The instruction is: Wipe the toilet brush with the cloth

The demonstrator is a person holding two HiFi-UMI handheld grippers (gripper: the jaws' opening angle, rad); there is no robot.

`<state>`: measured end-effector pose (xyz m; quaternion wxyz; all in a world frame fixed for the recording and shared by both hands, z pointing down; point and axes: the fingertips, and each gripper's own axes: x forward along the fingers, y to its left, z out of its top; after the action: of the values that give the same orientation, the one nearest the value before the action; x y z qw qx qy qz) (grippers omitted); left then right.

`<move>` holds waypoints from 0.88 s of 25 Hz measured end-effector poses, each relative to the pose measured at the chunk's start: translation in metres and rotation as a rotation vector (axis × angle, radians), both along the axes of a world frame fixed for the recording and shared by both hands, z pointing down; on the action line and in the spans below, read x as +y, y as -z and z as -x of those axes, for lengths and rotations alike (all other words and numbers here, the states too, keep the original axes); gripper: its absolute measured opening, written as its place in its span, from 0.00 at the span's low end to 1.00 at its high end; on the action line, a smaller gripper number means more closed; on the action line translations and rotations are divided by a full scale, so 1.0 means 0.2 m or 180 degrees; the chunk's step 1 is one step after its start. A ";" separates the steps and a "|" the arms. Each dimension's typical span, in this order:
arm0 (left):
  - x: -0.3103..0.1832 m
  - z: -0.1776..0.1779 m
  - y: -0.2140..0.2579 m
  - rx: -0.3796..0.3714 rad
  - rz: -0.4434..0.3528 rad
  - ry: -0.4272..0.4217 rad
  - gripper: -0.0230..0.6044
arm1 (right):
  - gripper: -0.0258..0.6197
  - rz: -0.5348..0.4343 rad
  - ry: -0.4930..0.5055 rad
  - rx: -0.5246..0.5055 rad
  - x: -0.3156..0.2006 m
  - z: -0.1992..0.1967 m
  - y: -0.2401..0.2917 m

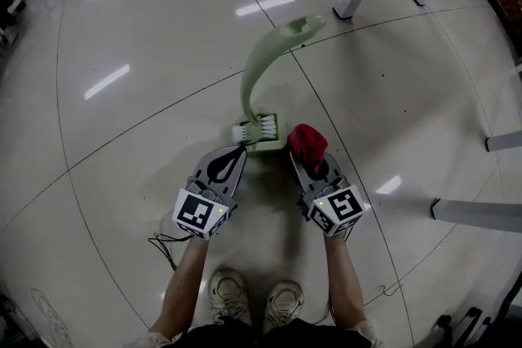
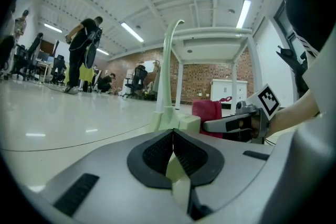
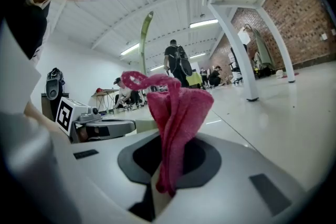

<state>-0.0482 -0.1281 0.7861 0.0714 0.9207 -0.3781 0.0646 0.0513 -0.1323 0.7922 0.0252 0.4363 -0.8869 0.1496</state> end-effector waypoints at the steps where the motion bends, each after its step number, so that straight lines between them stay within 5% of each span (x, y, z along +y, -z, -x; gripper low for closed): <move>1: 0.01 0.00 -0.01 -0.0019 0.0009 -0.0016 0.04 | 0.09 0.0032 -0.0079 -0.0044 0.03 0.00 0.00; 5: 0.04 -0.01 -0.01 -0.0032 -0.0010 -0.0040 0.04 | 0.09 0.0087 -0.0308 -0.0074 0.08 0.01 -0.01; 10: 0.05 0.08 0.07 0.0055 -0.0120 0.0137 0.04 | 0.09 0.0128 -0.1017 0.0007 0.13 -0.08 0.01; 22: 0.00 0.27 -0.01 0.0041 -0.0014 0.0454 0.04 | 0.09 0.0003 -0.1390 0.0143 0.14 0.09 0.01</move>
<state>-0.1024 -0.1286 0.7880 0.0762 0.8920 -0.4424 0.0526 0.0327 -0.1047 0.7906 0.0121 0.6213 -0.7705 0.1421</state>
